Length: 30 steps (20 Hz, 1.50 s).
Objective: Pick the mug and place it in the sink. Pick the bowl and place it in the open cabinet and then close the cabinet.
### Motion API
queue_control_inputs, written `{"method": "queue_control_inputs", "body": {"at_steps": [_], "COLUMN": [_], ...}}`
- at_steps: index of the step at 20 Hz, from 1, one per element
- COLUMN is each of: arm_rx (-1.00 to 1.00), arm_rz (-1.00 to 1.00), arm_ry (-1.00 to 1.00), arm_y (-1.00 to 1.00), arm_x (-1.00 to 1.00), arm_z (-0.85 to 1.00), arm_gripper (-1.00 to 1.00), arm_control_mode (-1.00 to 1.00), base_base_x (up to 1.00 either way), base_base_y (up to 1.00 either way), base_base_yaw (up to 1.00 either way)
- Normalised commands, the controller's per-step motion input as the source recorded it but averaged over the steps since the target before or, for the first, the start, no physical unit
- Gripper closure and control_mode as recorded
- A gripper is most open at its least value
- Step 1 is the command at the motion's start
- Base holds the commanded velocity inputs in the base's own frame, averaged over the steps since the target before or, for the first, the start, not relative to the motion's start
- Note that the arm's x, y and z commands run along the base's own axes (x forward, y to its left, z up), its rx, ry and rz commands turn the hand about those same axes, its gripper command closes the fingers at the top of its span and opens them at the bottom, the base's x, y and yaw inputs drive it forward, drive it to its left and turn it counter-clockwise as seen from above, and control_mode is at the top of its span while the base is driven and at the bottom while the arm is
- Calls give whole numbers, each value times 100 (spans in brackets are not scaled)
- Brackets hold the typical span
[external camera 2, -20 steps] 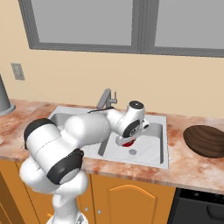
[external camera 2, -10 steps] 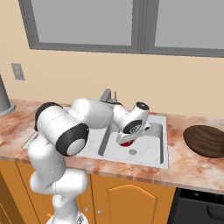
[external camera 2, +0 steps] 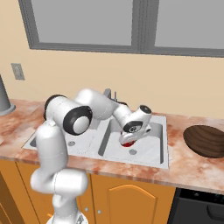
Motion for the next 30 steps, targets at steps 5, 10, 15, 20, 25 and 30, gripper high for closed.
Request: {"method": "queue_control_inputs", "body": {"at_steps": [5, 10, 15, 20, 25, 30], "arm_rx": [0, 0, 0, 0, 0, 0], "arm_rz": [-1, -1, -3, -3, -1, -1], "arm_ry": [0, 0, 0, 0, 0, 0], "arm_y": [0, 4, 4, 4, 0, 0], "arm_x": [27, 30, 29, 28, 18, 19], "arm_z": [-32, -21, -27, -32, -31, -35], "arm_gripper": [100, 100, 100, 100, 100, 100], "arm_control_mode": [-100, -100, -100, -100, -100, -100], "base_base_x": [0, 0, 0, 0, 0, 0], "base_base_y": [0, 0, 0, 0, 0, 0], "base_base_yaw": [0, 0, 0, 0, 0, 0]}}
